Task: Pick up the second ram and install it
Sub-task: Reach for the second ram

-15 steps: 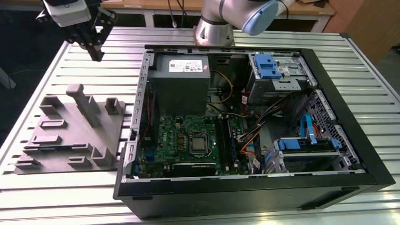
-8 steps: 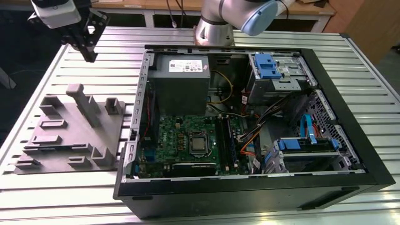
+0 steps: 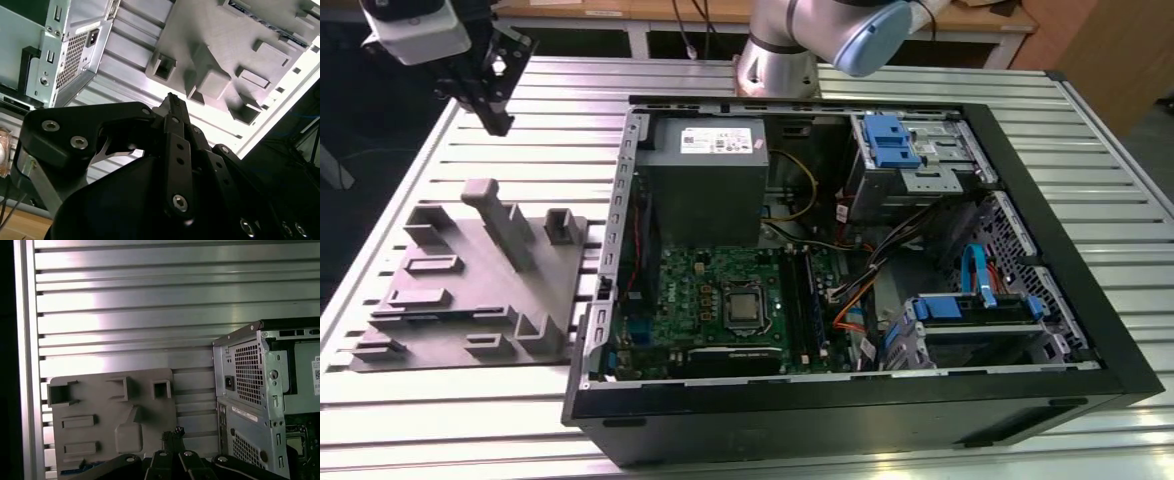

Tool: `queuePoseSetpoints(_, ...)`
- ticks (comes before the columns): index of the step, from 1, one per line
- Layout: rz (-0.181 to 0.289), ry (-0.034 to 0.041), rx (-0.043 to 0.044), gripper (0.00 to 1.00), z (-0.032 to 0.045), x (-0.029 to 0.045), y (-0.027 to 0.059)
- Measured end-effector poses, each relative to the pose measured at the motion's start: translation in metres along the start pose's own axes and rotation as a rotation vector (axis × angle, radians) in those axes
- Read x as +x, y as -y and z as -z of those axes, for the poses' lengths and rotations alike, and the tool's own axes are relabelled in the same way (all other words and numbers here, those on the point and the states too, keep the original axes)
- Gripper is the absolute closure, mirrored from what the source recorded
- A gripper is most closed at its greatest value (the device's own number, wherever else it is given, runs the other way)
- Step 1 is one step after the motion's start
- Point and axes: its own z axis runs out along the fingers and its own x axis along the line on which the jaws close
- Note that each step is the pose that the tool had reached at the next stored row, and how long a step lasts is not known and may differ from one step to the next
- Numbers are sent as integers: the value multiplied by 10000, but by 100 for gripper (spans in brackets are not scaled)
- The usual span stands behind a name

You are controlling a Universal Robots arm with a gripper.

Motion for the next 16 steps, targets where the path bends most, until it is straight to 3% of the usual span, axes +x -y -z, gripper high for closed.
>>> queuePoseSetpoints(16,0,-1,1,90,-40,215,32)
